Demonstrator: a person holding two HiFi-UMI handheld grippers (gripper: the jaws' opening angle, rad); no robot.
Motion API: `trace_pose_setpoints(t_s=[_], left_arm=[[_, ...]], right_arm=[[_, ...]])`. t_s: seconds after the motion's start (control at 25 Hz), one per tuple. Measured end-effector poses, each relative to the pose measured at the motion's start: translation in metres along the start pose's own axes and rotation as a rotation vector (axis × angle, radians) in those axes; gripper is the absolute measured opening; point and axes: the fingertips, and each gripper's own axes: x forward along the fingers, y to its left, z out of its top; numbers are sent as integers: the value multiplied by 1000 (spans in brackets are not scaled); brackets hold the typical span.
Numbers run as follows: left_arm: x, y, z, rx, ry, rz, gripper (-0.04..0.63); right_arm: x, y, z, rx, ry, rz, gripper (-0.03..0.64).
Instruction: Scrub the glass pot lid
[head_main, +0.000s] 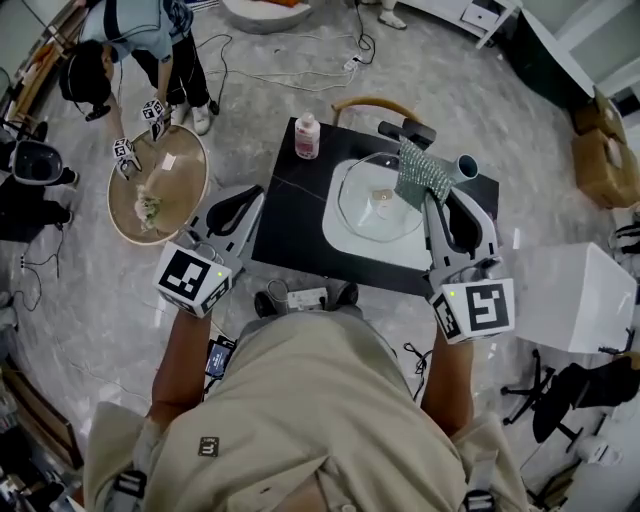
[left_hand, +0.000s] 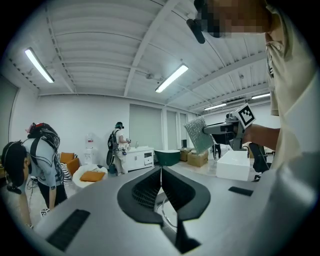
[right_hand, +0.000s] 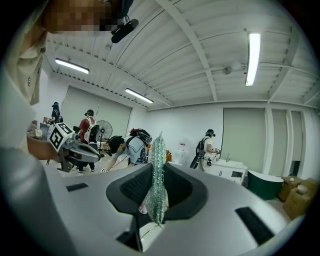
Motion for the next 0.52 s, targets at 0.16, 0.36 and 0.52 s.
trace_pose_setpoints(t_s=[0.16, 0.36, 0.52], left_arm=[[-3, 2, -6, -13, 4, 2, 21], [-9, 7, -13, -34, 1, 14, 21], [-6, 17, -16, -42, 1, 13, 21]], right_arm=[[3, 4, -1, -1, 4, 7, 80], [7, 8, 2, -6, 5, 10, 78], [19, 9, 2, -7, 10, 12, 78]])
